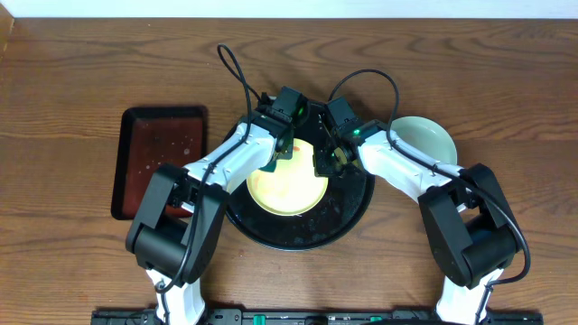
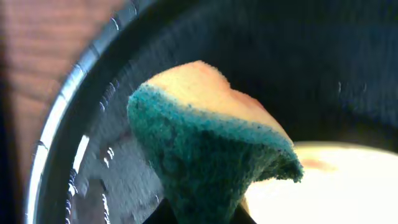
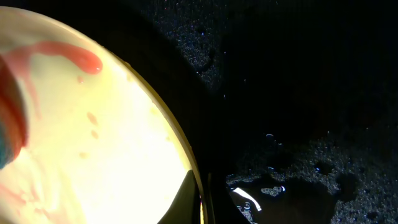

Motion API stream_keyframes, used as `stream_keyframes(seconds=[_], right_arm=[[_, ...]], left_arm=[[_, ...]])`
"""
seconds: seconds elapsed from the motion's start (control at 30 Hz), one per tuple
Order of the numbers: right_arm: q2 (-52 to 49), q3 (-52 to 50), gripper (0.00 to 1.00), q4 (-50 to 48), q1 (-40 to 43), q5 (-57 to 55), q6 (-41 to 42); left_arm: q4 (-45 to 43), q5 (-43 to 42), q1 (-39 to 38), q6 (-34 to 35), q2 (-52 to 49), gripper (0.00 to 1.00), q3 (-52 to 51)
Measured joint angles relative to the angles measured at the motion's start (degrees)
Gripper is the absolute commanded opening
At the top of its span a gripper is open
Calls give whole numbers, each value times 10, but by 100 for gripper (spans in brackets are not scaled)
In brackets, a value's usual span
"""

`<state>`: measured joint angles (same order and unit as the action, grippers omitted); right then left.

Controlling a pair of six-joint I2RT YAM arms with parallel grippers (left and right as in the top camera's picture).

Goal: Clean dirty plates on tray and stack at the side
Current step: 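Scrub the yellow plate with the sponge in the left gripper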

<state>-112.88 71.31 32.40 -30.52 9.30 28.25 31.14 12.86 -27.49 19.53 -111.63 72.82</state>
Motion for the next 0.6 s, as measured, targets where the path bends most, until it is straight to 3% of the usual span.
stream_keyframes(seconds=[0.13, 0.23, 0.37, 0.5, 0.6], right_arm=[[0, 0, 1, 0, 0, 0, 0], [0, 0, 1, 0, 0, 0, 0], [0, 0, 1, 0, 0, 0, 0], [0, 0, 1, 0, 0, 0, 0], [0, 0, 1, 0, 0, 1, 0]], left_arm=[[35, -83, 2, -8, -1, 8, 0], [47, -198, 6, -55, -2, 8, 0], [41, -278, 4, -91, -5, 8, 0], [28, -268, 5, -90, -5, 8, -1], [34, -199, 6, -43, -5, 7, 0]])
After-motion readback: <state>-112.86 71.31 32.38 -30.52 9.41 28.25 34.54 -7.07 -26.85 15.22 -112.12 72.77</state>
